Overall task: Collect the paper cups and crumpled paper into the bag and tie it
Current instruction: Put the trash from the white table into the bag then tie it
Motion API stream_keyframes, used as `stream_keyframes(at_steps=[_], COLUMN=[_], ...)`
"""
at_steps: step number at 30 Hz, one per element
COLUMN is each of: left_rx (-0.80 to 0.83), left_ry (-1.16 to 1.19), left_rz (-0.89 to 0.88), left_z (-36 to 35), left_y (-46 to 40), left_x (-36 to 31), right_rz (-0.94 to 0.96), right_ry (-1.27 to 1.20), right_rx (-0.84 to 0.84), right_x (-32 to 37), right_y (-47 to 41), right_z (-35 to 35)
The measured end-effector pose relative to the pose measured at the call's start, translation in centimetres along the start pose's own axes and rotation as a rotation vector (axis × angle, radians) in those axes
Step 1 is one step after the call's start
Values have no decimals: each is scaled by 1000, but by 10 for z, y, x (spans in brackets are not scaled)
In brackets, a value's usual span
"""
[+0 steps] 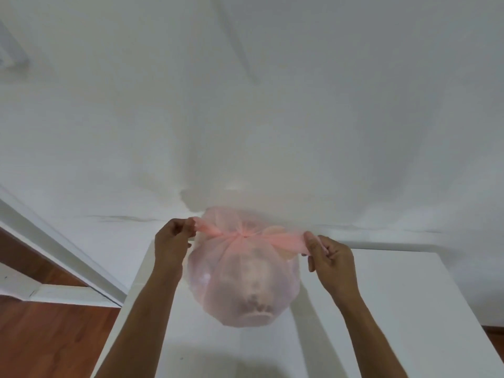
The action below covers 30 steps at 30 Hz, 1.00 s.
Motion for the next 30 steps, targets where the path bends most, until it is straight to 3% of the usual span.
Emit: stream_keyframes(at_steps=[6, 10, 16, 23, 30], left_rx=[88, 55, 73, 13, 25], left_ry=[104, 2, 464, 471, 377], left_rz=[81, 49, 202, 402, 354], left_z=[-12, -13, -25, -30, -31], left_y=[18, 28, 34, 13, 14], left_x=[5, 3, -5, 13, 21], right_rz=[-69, -34, -408, -556, -514], right_ry=[-81, -194, -809, -727, -598], right_rx=[50, 76, 153, 162, 144], right_x=[8, 25, 40, 33, 34], right_y=[0, 1, 12, 29, 30], right_z=[-22, -42, -76, -81, -64])
Point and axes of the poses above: each hand's wrist, its own y-axis away from the middle knuckle, its own z-axis out of the back of the hand, x = y × z, the point moved 7 cm from there along -y, towards the middle knuckle, and after that the axes turned 8 degrees about -x, right-handed, at the moved point
